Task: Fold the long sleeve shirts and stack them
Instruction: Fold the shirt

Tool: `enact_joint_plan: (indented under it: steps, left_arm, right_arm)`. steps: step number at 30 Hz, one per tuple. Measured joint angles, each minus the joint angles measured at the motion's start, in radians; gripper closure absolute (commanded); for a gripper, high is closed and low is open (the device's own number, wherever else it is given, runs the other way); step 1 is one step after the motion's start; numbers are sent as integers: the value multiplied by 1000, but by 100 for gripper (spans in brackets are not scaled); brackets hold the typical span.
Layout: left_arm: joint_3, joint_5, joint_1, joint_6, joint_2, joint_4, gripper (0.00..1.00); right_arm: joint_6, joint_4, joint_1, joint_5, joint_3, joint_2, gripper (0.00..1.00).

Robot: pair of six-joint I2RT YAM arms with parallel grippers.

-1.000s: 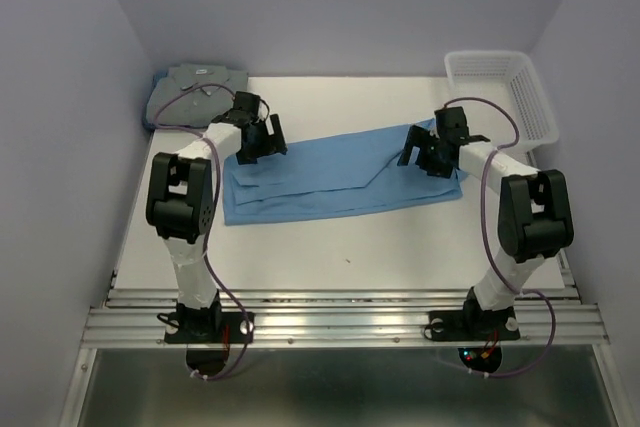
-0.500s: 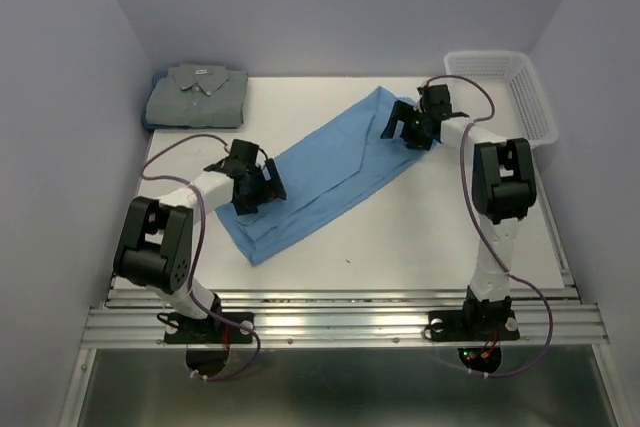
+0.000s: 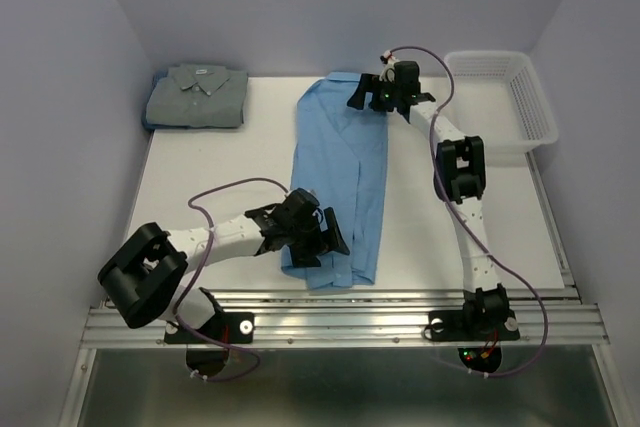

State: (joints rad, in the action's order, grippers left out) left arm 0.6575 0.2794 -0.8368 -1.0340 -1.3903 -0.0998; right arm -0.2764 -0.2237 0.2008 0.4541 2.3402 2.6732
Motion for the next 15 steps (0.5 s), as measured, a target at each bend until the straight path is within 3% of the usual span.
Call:
enact_joint_plan:
  steps: [8,11,15]
  left_arm:
    - [77,-86,-32,13,65,-49,1]
    - [163,-177,-31,60,135,-135,1]
    - [258,-299,-13,100,240,-243,1]
  right_arm:
    - [0,-42,37,5,-52,-55,0]
    - [0,-115,43,-22,-183,-179,0]
    - [0,-149,71,-90,-434,-460,0]
